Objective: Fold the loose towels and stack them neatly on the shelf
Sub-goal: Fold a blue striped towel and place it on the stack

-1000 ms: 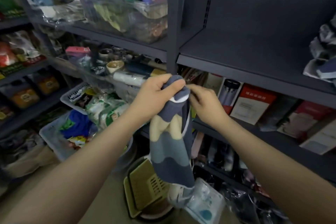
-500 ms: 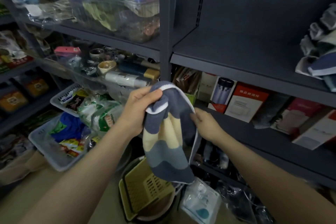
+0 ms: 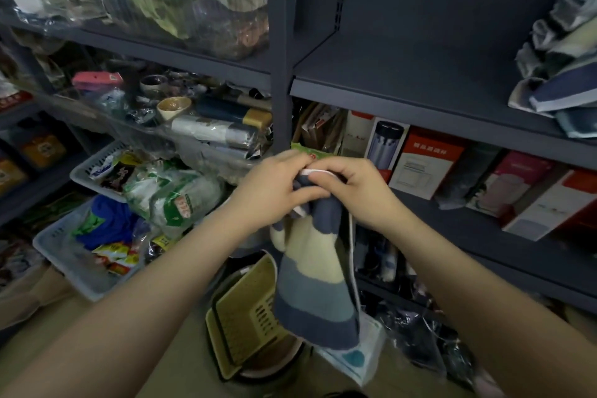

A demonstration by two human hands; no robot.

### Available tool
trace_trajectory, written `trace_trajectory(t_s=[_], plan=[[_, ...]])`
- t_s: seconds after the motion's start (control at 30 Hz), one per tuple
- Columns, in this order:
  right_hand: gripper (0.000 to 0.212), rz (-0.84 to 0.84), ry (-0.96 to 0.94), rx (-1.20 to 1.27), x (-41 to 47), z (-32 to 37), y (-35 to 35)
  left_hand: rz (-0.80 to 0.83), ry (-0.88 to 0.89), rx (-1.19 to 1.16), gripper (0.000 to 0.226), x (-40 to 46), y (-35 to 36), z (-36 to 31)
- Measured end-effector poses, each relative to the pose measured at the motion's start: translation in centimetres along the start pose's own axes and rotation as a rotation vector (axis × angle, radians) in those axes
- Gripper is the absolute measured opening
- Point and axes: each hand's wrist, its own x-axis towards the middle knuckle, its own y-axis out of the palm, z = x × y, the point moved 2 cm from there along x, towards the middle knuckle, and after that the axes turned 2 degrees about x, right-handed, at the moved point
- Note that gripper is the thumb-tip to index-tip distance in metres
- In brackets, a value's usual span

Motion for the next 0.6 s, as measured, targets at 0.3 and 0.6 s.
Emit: trace_trajectory(t_s=[0.3,0.6], plan=[[0.009,-0.040,0.013,-0.342,-2.2,-2.9,0.2,-0.084,-0.067,-0.127,0.035,-0.6,0.8,-0.2],[0.018,-0.003,0.576,-0.267,-4.7,-9.1,0.1,-0.400,-0.092,-0.057,0.027,-1.8,-0.9,2.1]])
